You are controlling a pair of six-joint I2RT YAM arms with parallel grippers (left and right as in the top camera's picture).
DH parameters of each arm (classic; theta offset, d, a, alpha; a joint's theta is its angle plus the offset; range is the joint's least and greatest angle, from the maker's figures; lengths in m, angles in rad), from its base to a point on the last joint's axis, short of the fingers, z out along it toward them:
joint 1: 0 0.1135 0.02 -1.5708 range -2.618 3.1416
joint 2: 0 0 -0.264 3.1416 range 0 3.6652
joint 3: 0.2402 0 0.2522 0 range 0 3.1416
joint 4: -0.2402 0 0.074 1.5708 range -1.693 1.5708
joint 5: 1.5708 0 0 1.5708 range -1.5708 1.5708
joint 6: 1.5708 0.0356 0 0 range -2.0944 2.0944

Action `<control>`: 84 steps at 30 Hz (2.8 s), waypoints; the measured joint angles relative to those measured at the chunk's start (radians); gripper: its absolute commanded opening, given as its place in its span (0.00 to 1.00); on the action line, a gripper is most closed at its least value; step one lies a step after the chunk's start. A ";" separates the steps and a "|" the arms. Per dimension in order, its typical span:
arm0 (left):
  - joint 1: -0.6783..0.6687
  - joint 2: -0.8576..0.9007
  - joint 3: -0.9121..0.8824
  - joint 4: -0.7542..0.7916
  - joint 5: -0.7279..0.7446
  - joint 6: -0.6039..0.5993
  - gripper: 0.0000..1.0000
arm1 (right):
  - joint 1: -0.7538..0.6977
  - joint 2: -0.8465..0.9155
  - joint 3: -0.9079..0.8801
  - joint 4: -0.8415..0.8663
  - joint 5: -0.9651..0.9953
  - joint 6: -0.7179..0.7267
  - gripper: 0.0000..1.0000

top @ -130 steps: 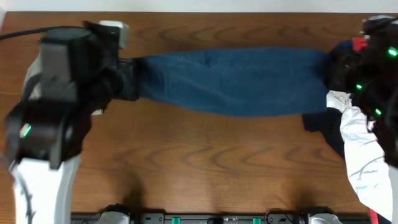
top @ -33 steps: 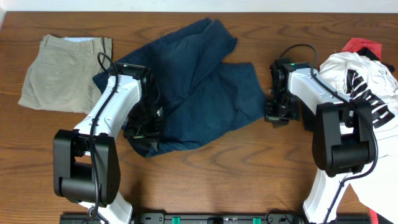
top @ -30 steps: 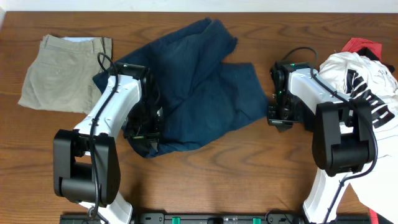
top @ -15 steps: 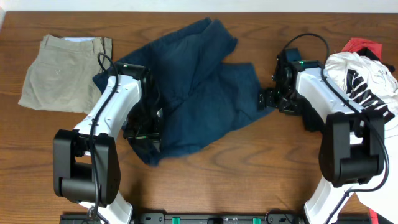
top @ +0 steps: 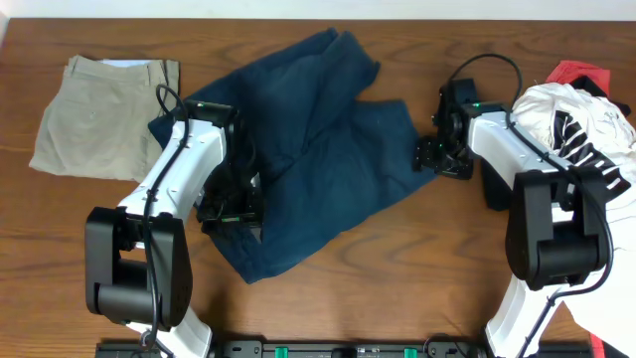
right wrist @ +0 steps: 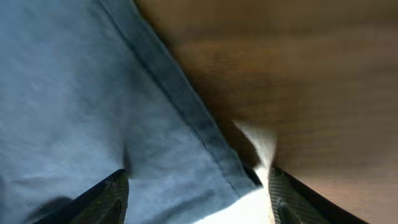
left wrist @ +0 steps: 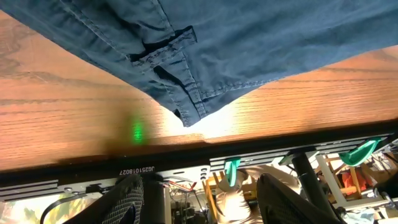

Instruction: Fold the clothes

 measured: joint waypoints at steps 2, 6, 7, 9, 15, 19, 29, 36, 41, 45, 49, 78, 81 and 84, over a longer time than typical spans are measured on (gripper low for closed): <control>0.000 0.000 0.000 0.000 0.000 0.000 0.60 | 0.000 0.002 0.000 0.022 0.005 0.005 0.61; 0.000 0.000 0.000 0.000 0.000 0.000 0.60 | 0.000 0.008 0.000 0.038 0.012 0.010 0.01; 0.000 0.000 0.000 0.002 0.000 0.000 0.60 | 0.000 0.010 0.000 0.035 0.015 0.010 0.01; 0.000 0.000 0.000 0.008 0.000 0.000 0.60 | -0.001 0.013 0.000 0.013 0.013 0.013 0.01; 0.000 0.000 0.000 0.022 0.000 0.000 0.60 | -0.024 0.013 0.006 -0.211 0.055 0.035 0.01; 0.000 0.000 0.000 0.038 0.000 0.000 0.60 | -0.080 0.014 0.000 -0.397 0.151 0.072 0.01; 0.000 0.000 0.010 0.151 0.000 0.000 0.60 | -0.128 -0.027 -0.005 -0.533 0.249 0.091 0.06; 0.011 0.000 0.010 0.258 0.000 -0.050 0.60 | -0.127 -0.257 -0.008 -0.337 0.217 0.096 0.85; 0.046 0.000 0.011 0.362 0.000 -0.177 0.69 | -0.127 -0.331 -0.004 0.035 0.053 -0.007 0.80; 0.066 0.000 0.011 0.431 0.000 -0.282 0.70 | -0.126 -0.306 -0.004 0.246 -0.102 -0.062 0.75; 0.068 0.000 0.010 0.465 -0.007 -0.362 0.70 | -0.115 -0.237 -0.004 0.406 -0.177 -0.075 0.72; 0.068 0.000 -0.256 0.802 0.009 -0.528 0.62 | -0.021 0.170 -0.006 0.861 -0.234 0.122 0.01; 0.068 0.000 -0.256 0.805 0.024 -0.528 0.46 | -0.013 0.170 -0.006 0.853 -0.224 0.140 0.01; 0.068 0.000 -0.256 0.808 0.034 -0.530 0.24 | -0.014 0.170 -0.006 0.845 -0.217 0.144 0.01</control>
